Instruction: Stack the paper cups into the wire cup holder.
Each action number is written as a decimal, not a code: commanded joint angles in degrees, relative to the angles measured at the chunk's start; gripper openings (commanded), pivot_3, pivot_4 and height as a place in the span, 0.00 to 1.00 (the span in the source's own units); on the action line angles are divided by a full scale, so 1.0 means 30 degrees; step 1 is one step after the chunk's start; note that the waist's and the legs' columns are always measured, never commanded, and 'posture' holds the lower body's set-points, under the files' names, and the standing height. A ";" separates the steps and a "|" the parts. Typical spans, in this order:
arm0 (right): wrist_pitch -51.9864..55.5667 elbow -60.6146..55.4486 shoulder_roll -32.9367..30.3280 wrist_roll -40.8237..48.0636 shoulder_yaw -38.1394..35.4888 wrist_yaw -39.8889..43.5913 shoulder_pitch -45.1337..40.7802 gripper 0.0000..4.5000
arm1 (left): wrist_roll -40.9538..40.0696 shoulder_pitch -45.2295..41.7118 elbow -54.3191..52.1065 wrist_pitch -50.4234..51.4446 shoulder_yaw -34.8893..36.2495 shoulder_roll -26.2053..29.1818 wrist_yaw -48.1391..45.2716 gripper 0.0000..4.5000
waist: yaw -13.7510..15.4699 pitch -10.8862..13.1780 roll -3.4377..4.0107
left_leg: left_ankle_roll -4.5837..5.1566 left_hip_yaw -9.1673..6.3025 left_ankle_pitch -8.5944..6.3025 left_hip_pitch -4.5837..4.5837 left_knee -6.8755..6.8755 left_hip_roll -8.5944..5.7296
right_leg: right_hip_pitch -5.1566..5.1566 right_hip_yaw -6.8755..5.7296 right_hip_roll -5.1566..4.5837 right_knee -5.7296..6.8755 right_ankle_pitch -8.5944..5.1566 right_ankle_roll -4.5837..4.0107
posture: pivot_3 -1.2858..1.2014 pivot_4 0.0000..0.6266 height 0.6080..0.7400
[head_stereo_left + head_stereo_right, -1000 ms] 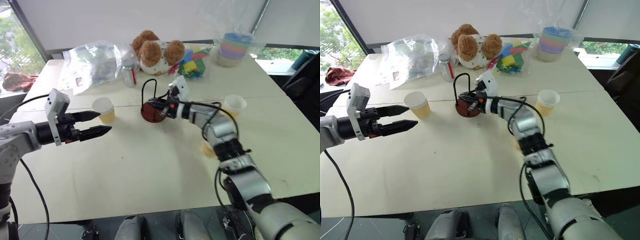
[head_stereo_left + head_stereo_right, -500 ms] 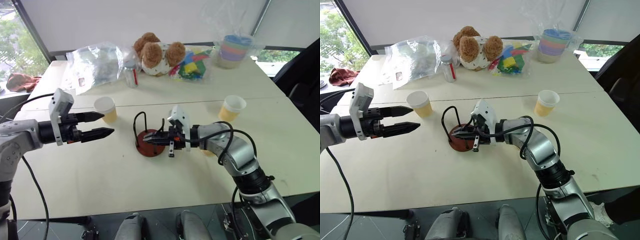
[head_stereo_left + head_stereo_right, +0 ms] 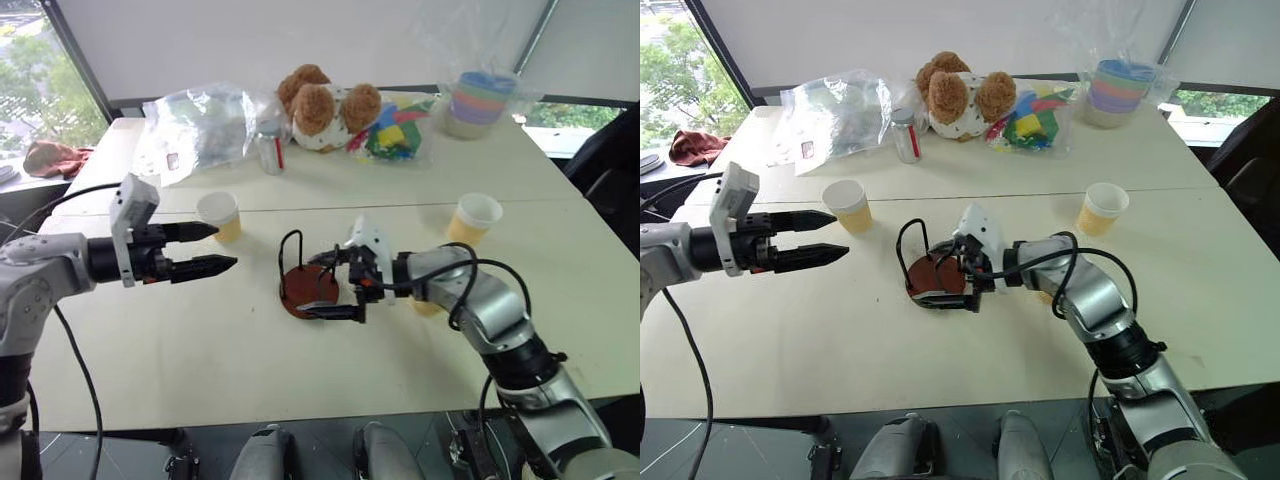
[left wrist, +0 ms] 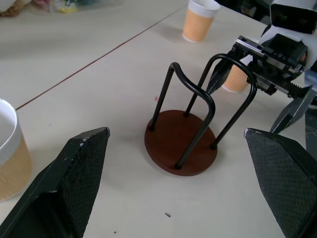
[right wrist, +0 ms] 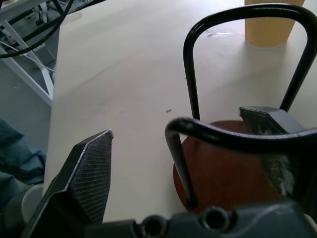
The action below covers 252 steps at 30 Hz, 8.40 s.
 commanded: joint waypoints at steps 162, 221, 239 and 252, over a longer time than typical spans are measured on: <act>-1.1386 1.5943 -0.5864 -0.8256 -0.0943 1.0246 -1.3626 0.00 | 0.3252 -0.4017 0.1051 -0.2290 -0.3477 0.2979 -0.5956 1.00 | -0.0350 0.0197 0.0191 | -0.0082 0.0108 0.0054 -0.0005 0.0016 0.0070 | -0.0017 0.0080 0.0178 -0.0055 0.0001 0.0009 | 0.52 0.24 1.00; 0.5381 0.0206 -0.5206 0.4336 -0.7254 0.5713 -0.8308 0.72 | 1.2369 -0.9834 1.1037 -1.4041 -0.7169 0.1616 -0.5749 1.00 | 0.0429 0.0182 0.0062 | 0.0037 0.0089 -0.0016 -0.0020 0.0070 0.0048 | 0.0006 0.0013 0.0148 0.0047 -0.0002 0.0012 | 0.52 0.24 1.00; 0.7649 -0.4980 -0.5527 0.7600 -1.2949 -0.3074 -0.0314 0.72 | 1.8931 -1.6592 2.6104 -2.3347 -0.9830 -0.3629 -0.4980 1.00 | 0.0390 0.0190 0.0023 | 0.0101 0.0092 -0.0051 -0.0058 0.0144 0.0056 | -0.0007 0.0001 0.0146 0.0047 0.0000 0.0019 | 0.52 0.24 1.00; 0.6776 -0.4647 -0.6435 0.8587 -1.2721 -0.4314 0.0294 0.73 | 2.0240 -1.6907 2.7305 -2.4176 -0.9493 -0.4606 -0.3395 0.01 | 0.0446 0.0191 0.0020 | 0.0122 0.0082 -0.0063 -0.0072 0.0166 0.0054 | -0.0003 -0.0001 0.0141 0.0047 0.0000 0.0019 | 0.52 0.24 1.00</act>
